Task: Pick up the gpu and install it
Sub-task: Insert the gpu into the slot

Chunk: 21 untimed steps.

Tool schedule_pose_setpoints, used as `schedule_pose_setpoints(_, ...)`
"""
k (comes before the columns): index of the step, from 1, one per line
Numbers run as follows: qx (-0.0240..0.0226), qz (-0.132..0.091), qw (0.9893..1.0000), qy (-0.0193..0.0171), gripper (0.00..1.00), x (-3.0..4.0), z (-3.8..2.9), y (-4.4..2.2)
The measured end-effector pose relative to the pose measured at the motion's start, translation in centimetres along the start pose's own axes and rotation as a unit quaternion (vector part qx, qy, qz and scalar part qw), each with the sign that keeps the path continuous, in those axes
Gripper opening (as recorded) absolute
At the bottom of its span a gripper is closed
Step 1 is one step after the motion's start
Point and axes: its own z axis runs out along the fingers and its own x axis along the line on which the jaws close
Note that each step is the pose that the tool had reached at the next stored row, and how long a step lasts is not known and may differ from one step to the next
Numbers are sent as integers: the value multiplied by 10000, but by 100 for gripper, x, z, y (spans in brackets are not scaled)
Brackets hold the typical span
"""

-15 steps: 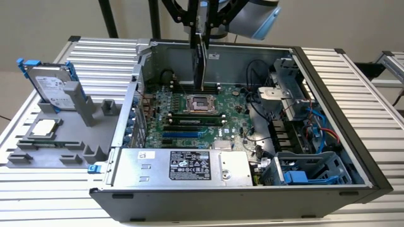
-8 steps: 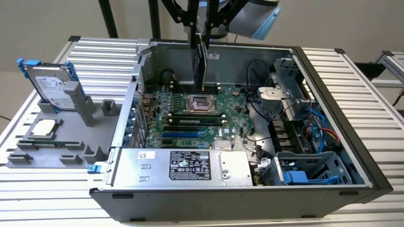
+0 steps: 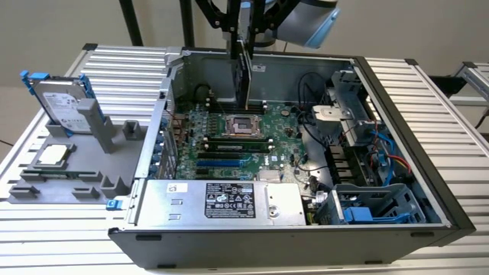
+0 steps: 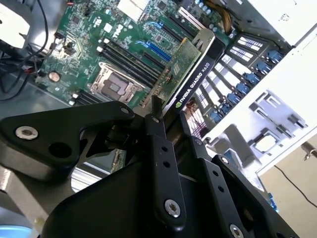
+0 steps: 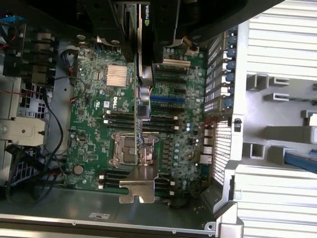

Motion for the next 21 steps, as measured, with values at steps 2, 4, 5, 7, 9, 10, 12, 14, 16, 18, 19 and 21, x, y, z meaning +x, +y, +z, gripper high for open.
schedule_pose_setpoints(2, 0, -30, 10000, 0, 0, 0, 0, 0)
schedule_pose_setpoints(4, 0, -62, 10000, 1, 0, 0, 0, 0)
schedule_pose_setpoints(5, 0, -80, 10000, 1, 0, 0, 0, 0)
schedule_pose_setpoints(7, 1, -114, 9999, 2, 0, 0, 0, 0)
schedule_pose_setpoints(9, 1, -153, 9999, 2, 0, 0, 0, 0)
schedule_pose_setpoints(10, 1, -171, 9999, 2, 0, 0, 0, 0)
schedule_pose_setpoints(12, 1, -210, 9998, 3, 0, 0, 0, 0)
schedule_pose_setpoints(14, 2, -249, 9997, 3, 0, 0, 0, 0)
schedule_pose_setpoints(16, 2, -286, 9996, 4, 0, 0, 0, 0)
schedule_pose_setpoints(18, 2, -322, 9995, 4, 0, 0, 0, 0)
schedule_pose_setpoints(19, 2, -341, 9994, 5, 0, 0, 0, 0)
schedule_pose_setpoints(21, 2, -378, 9993, 5, 0, 0, 0, 0)
